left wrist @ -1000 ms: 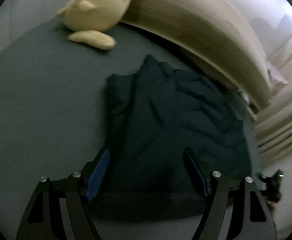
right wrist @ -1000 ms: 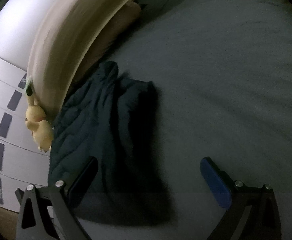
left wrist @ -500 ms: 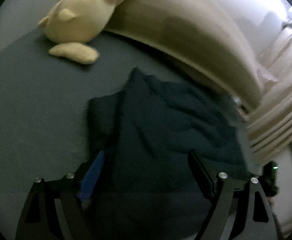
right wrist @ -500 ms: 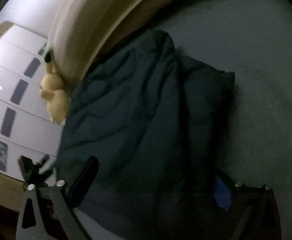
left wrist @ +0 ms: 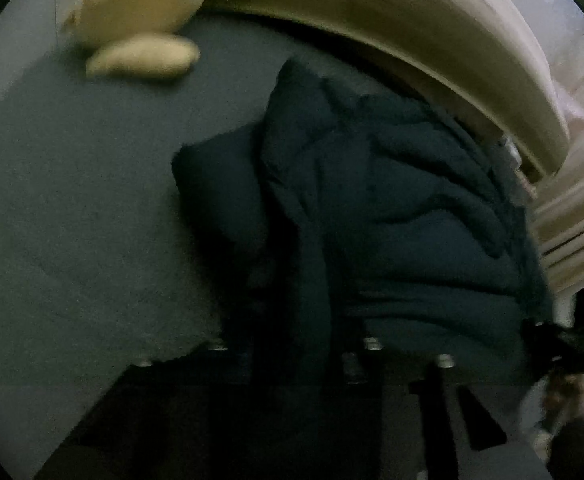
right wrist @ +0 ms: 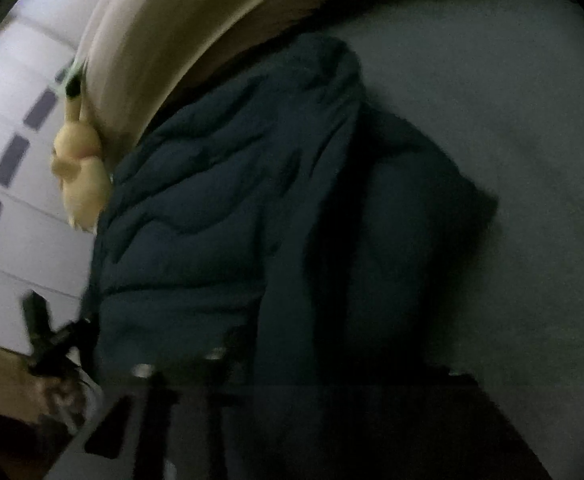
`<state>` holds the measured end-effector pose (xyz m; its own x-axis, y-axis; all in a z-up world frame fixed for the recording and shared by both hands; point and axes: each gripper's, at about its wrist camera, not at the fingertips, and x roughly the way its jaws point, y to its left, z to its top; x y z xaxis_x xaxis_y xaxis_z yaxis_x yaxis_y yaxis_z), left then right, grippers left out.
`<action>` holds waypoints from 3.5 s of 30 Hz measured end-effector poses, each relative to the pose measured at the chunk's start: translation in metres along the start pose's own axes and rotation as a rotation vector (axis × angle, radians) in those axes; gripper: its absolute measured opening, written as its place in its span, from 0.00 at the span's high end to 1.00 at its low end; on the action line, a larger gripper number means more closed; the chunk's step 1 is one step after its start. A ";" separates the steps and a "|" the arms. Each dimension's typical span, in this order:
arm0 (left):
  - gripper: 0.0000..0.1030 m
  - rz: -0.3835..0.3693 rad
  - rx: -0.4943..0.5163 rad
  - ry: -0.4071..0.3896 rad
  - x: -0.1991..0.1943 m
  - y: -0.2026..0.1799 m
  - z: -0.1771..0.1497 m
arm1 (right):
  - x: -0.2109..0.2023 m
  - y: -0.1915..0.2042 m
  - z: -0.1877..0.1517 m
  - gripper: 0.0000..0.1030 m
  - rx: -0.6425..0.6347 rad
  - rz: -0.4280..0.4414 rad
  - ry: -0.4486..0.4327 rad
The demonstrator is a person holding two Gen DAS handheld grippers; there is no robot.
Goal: Fold large clothes
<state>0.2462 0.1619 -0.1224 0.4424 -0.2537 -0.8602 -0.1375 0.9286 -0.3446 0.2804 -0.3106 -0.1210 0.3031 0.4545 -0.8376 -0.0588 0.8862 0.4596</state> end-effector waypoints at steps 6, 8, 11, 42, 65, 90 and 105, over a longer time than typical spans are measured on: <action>0.85 -0.046 0.039 -0.143 -0.076 -0.036 -0.003 | -0.070 0.054 0.003 0.81 -0.118 0.009 -0.086; 0.85 -0.069 0.074 -0.195 -0.108 -0.049 -0.013 | -0.096 0.071 -0.004 0.82 -0.165 0.001 -0.117; 0.85 -0.119 0.090 -0.264 -0.158 -0.056 -0.042 | -0.138 0.082 -0.025 0.82 -0.207 0.002 -0.168; 0.33 0.007 0.196 -0.304 -0.138 -0.108 -0.176 | -0.107 0.077 -0.150 0.25 -0.116 -0.153 -0.245; 0.11 0.252 0.261 -0.087 0.012 -0.149 -0.127 | 0.043 0.090 -0.064 0.03 -0.176 -0.482 -0.087; 0.12 0.296 0.201 -0.176 -0.103 -0.095 -0.236 | -0.059 0.113 -0.264 0.01 -0.199 -0.366 -0.226; 0.12 0.258 0.171 -0.216 -0.129 -0.081 -0.258 | -0.086 0.114 -0.275 0.00 -0.183 -0.366 -0.263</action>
<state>-0.0284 0.0495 -0.0800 0.5915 0.0399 -0.8053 -0.1270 0.9909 -0.0441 -0.0137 -0.2242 -0.0774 0.5636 0.0922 -0.8209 -0.0621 0.9957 0.0692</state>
